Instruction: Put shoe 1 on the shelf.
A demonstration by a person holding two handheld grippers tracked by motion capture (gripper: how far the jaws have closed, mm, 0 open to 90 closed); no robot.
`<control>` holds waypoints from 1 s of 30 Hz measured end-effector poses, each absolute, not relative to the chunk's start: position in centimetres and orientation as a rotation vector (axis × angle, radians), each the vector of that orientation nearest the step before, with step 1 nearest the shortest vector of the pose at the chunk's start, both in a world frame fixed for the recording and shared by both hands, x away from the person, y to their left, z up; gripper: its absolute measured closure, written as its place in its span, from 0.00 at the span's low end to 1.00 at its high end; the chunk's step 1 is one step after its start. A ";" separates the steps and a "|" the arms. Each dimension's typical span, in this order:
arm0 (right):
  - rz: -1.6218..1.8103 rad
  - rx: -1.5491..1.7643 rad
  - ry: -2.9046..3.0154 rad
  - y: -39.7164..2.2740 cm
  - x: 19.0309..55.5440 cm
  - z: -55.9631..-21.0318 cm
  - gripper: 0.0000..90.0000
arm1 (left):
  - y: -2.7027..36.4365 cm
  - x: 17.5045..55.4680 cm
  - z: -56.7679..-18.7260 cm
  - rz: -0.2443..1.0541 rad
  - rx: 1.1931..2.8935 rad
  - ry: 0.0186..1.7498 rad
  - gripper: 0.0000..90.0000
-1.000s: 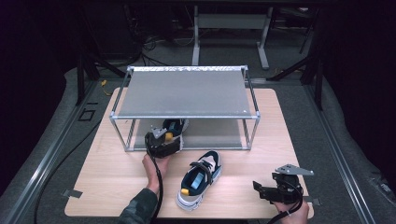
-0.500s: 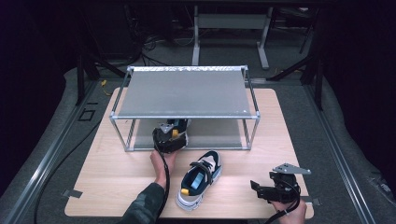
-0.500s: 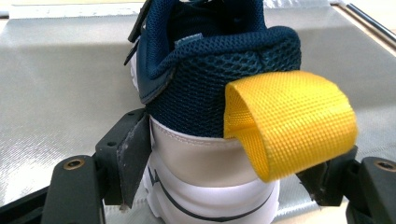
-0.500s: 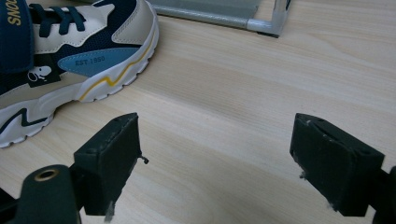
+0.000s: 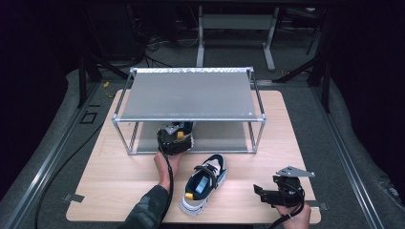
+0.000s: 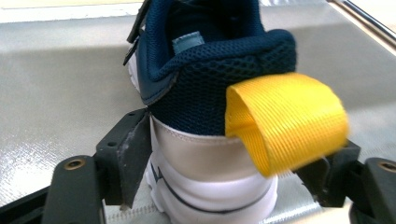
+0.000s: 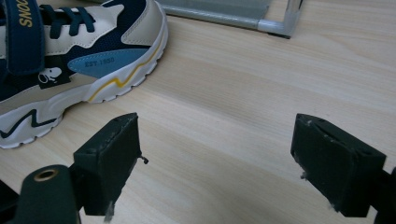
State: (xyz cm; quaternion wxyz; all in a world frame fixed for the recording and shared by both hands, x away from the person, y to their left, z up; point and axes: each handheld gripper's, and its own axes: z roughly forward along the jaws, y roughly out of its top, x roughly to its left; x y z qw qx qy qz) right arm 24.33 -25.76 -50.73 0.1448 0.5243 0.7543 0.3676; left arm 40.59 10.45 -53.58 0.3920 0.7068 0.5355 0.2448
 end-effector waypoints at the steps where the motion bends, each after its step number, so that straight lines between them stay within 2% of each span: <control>1: 1.062 1.510 2.179 -25.7 24.3 -50.7 0.17 | 10.6 40.4 -53.4 0.613 1.805 1.352 0.24; 5: 1.067 1.502 2.196 -24.9 24.5 -50.6 0.17 | 11.7 39.6 -52.7 0.607 1.842 1.328 0.17; 10: 1.070 1.481 2.233 -23.8 24.7 -50.7 0.17 | 13.4 38.4 -52.4 0.565 1.899 1.297 0.12; 24: 1.067 1.434 2.315 -20.4 25.6 -50.2 0.18 | 18.3 33.4 -53.5 0.486 1.984 1.290 0.06; 30: 1.067 1.415 2.332 -19.5 25.8 -49.8 0.18 | 20.3 31.4 -53.4 0.528 1.989 1.306 0.05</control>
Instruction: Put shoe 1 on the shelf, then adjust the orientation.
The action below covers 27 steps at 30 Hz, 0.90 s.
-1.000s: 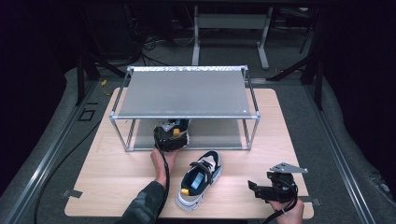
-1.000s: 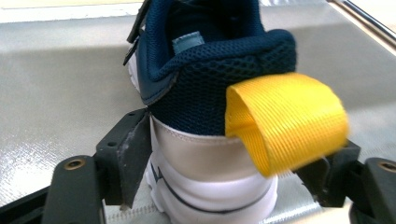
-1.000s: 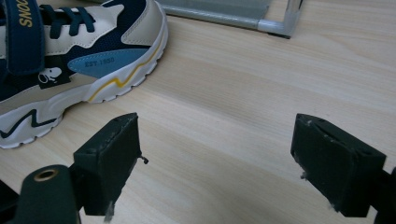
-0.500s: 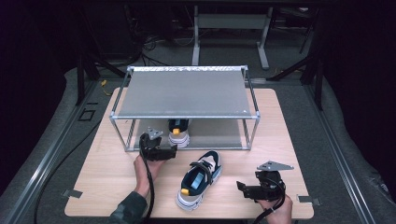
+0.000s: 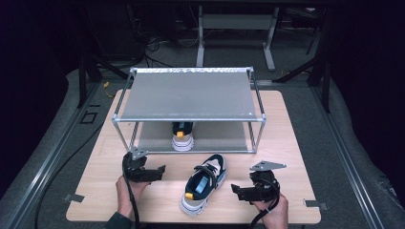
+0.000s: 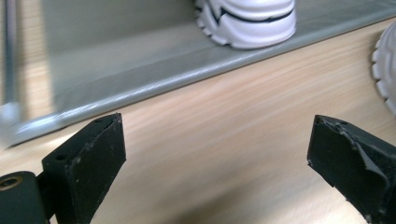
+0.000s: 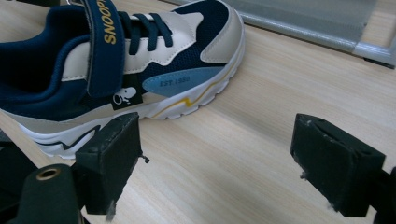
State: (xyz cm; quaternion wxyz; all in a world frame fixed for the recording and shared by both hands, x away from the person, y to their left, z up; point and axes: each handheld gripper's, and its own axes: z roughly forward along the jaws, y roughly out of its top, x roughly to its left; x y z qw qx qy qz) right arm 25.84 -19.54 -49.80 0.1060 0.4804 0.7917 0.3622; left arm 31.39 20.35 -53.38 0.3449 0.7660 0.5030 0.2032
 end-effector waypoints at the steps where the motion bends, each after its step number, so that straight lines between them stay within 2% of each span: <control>1: 1.067 1.408 2.342 -19.4 25.9 -49.7 0.19 | 20.7 31.0 -53.3 0.537 1.984 1.310 0.05; 12: 1.077 1.353 2.370 -17.0 26.2 -48.5 0.19 | 23.6 28.4 -52.8 0.553 1.933 1.346 0.04; 27: 1.102 1.296 2.431 -12.6 26.8 -48.3 0.18 | 24.5 26.4 -53.3 0.536 1.888 1.362 0.03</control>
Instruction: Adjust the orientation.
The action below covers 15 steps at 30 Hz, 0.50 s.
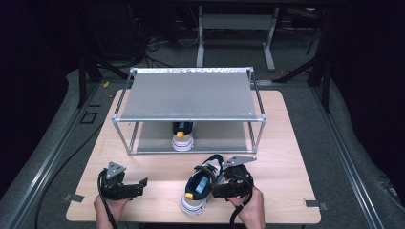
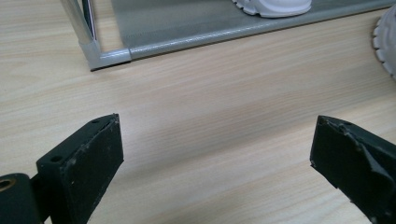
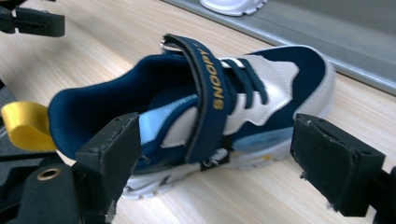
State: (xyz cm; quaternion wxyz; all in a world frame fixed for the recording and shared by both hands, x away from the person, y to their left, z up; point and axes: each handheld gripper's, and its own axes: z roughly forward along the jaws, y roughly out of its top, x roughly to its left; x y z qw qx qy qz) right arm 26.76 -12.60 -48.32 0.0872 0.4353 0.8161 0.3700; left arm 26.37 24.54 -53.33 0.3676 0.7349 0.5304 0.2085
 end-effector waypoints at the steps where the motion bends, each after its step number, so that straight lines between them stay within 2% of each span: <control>1: 1.097 1.299 2.437 -12.4 26.8 -48.4 0.18 | 24.6 26.3 -53.4 0.531 1.886 1.364 0.03; 15: 1.035 1.305 2.479 -11.3 27.6 -49.7 0.18 | 23.9 25.4 -53.8 0.490 1.899 1.341 0.03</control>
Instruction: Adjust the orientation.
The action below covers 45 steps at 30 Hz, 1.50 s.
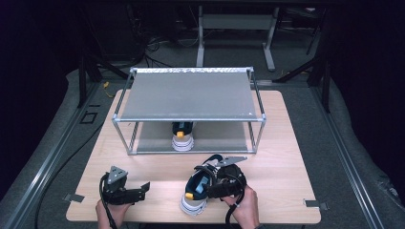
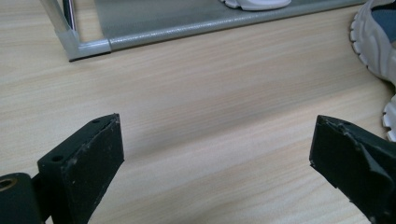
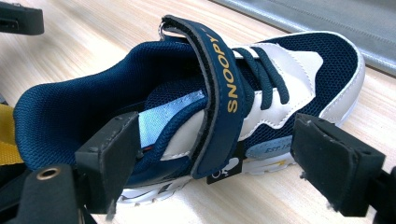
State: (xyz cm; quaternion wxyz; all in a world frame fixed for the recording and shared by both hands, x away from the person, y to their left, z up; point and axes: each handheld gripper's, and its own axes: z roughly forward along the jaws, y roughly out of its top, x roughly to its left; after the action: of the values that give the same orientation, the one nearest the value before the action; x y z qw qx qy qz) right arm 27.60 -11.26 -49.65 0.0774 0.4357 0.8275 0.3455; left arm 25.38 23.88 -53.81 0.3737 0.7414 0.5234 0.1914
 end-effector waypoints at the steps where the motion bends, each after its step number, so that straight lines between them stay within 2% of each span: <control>1: 1.035 1.301 2.482 -11.2 27.6 -49.6 0.18 | 23.9 25.4 -53.9 0.494 1.896 1.345 0.03; 7: 0.984 1.301 2.462 -11.6 27.8 -49.7 0.17 | 24.0 25.4 -54.1 0.473 1.878 1.355 0.03; 36: 0.869 1.414 2.340 -18.6 30.6 -49.5 0.18 | 23.3 25.2 -54.7 0.463 1.899 1.351 0.03; 45: 0.972 1.407 2.311 -19.7 28.9 -48.3 0.17 | 23.4 25.1 -54.7 0.466 1.899 1.351 0.03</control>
State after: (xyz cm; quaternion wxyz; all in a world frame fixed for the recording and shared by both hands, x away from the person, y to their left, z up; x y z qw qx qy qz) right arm 28.95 -19.70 -48.26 0.1333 0.4850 0.7967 0.3351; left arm 25.06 23.43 -54.66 0.3730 0.7414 0.5274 0.1818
